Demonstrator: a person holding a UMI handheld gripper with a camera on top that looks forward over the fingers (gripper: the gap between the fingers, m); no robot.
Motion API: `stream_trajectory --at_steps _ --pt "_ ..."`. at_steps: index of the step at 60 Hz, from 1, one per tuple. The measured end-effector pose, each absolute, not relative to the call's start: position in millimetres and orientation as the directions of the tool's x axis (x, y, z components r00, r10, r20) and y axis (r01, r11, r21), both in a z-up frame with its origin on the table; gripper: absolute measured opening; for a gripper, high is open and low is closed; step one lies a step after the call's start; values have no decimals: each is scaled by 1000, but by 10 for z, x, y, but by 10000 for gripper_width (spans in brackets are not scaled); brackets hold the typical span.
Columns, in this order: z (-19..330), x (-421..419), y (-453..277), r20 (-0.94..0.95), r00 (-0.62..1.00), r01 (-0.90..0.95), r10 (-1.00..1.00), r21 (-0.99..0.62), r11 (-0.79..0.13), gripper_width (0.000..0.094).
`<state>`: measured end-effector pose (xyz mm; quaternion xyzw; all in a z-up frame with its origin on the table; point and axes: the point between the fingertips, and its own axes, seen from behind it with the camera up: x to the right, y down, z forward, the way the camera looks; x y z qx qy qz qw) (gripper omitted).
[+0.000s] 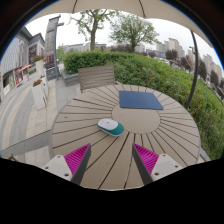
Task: Arrange mouse
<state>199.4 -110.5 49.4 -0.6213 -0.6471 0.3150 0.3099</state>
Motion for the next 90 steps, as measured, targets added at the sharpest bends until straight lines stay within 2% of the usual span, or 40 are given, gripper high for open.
stream_trajectory --at_steps 21,39,76,79,81,83,84,85,90 --pt "158 1416 -1006 30 34 575 999 -818 5 848" --pt "-40 962 -992 47 24 564 999 -825 25 850" --pt "-85 327 -751 75 55 590 996 -807 28 847" --pt "-101 315 -755 65 54 595 996 -804 20 814" --pt "-111 311 -754 54 56 598 997 -801 9 752" --pt "-125 308 -772 43 54 604 998 -797 2 627" --pt "-131 307 -780 37 52 607 998 -795 -2 526" --pt "-135 312 -778 33 54 611 998 -792 -7 486" --pt "-136 319 -774 44 51 622 998 -783 3 435"
